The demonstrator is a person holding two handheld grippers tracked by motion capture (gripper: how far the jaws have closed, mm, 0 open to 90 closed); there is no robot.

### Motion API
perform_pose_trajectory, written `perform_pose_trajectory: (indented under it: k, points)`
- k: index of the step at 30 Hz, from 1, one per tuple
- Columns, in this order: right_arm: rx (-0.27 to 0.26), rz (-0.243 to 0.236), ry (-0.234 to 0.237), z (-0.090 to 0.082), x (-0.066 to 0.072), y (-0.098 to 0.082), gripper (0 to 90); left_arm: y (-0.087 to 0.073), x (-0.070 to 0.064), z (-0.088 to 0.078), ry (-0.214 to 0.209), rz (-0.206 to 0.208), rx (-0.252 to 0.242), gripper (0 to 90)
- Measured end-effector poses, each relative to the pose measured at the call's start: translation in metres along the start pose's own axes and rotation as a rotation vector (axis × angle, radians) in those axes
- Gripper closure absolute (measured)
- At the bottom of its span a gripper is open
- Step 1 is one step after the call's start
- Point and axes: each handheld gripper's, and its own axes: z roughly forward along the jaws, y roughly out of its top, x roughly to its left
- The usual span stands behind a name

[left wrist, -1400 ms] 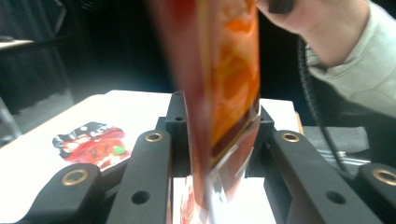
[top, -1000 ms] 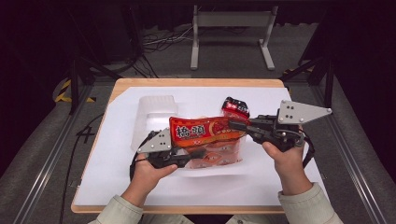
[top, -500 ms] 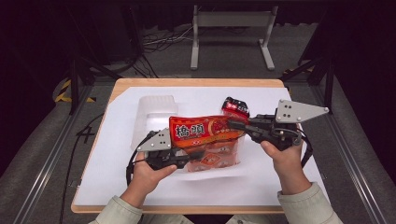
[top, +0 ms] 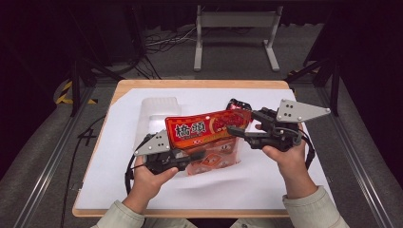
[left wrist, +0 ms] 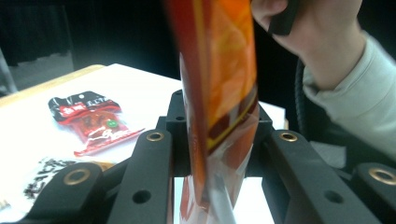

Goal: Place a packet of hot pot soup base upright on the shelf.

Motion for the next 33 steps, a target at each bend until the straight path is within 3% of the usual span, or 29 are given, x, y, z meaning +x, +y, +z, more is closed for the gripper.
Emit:
perform_pose_trajectory:
  k: [4,7,11,13,14,21,33]
  points:
    - [0.024,0.000,-0.072,-0.003,-0.002,-0.006,35.4,0.004,0.001,-0.007,0.005,0.000,-0.005,71.2]
    - [0.044,0.011,-0.088,-0.007,-0.005,-0.011,34.8,0.007,0.003,-0.010,0.006,0.005,-0.014,71.2]
    - [0.108,0.021,-0.139,-0.021,-0.012,-0.029,35.1,0.016,0.004,-0.019,0.039,0.033,-0.022,71.2]
    - [0.127,0.028,-0.139,-0.023,-0.014,-0.033,36.7,0.017,0.005,-0.021,0.037,0.026,-0.035,71.2]
    - [0.174,0.052,-0.143,-0.025,-0.019,-0.045,37.8,0.019,0.007,-0.022,0.037,0.026,-0.040,71.2]
    - [0.257,0.093,-0.182,-0.030,-0.033,-0.068,40.7,0.032,0.017,-0.029,0.061,0.035,-0.061,71.2]
    - [0.270,0.117,-0.192,-0.035,-0.038,-0.075,42.4,0.054,0.043,-0.031,0.107,0.047,-0.065,71.2]
